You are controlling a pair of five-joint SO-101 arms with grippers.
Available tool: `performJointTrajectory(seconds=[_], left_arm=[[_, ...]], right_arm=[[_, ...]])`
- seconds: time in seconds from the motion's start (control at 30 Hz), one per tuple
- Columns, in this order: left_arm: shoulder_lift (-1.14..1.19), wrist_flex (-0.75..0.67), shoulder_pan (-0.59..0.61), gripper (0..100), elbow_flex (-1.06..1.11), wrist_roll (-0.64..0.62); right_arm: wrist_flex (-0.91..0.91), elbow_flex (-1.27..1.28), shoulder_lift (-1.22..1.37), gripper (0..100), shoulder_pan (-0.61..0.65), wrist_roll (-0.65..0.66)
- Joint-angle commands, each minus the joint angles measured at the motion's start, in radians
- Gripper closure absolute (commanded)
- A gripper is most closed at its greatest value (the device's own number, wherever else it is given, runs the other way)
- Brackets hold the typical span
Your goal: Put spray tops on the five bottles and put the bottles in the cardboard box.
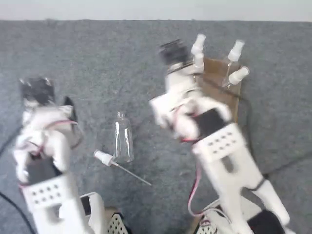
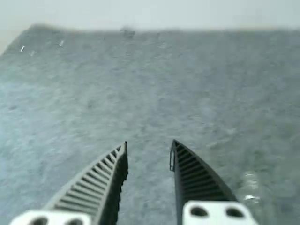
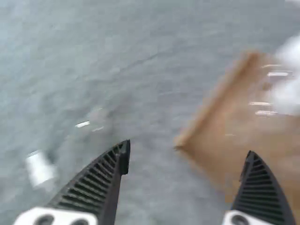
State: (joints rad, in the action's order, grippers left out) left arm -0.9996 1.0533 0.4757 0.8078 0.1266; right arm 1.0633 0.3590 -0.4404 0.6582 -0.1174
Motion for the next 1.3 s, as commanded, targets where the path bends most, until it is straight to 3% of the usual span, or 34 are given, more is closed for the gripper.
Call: performJointTrajectory(seconds=[0.0, 0.23, 0.4, 0.63, 0.77, 0.97, 1.17, 1.27], left_arm=[[0.173, 0.074, 0.104, 81, -0.213, 0.074], [0.368, 0.046, 0.273, 78, -0.283, 0.175], [0.450, -0.014, 0.365, 78, -0.282, 0.227], [0.526, -0.041, 0.394, 78, -0.282, 0.229], [0.554, -0.040, 0.390, 78, -0.280, 0.227], [0.542, -0.038, 0.336, 78, -0.179, 0.227], [0.417, 0.055, 0.195, 78, -0.039, 0.226], [0.354, 0.180, 0.092, 78, -0.018, 0.224]], right_arm=[[-0.035, -0.055, 0.125, 67.9, 0.120, -0.063], [-0.208, -0.135, 0.443, 67.9, 0.243, -0.195], [-0.228, -0.213, 0.599, 67.9, 0.269, -0.267], [-0.243, -0.215, 0.710, 68.0, 0.269, -0.276], [-0.239, -0.213, 0.739, 70.8, 0.269, -0.276], [-0.236, -0.212, 0.736, 99.8, 0.251, -0.272], [-0.050, -0.210, 0.605, 98.3, 0.185, -0.267], [0.088, -0.209, 0.466, 98.0, 0.137, -0.153]])
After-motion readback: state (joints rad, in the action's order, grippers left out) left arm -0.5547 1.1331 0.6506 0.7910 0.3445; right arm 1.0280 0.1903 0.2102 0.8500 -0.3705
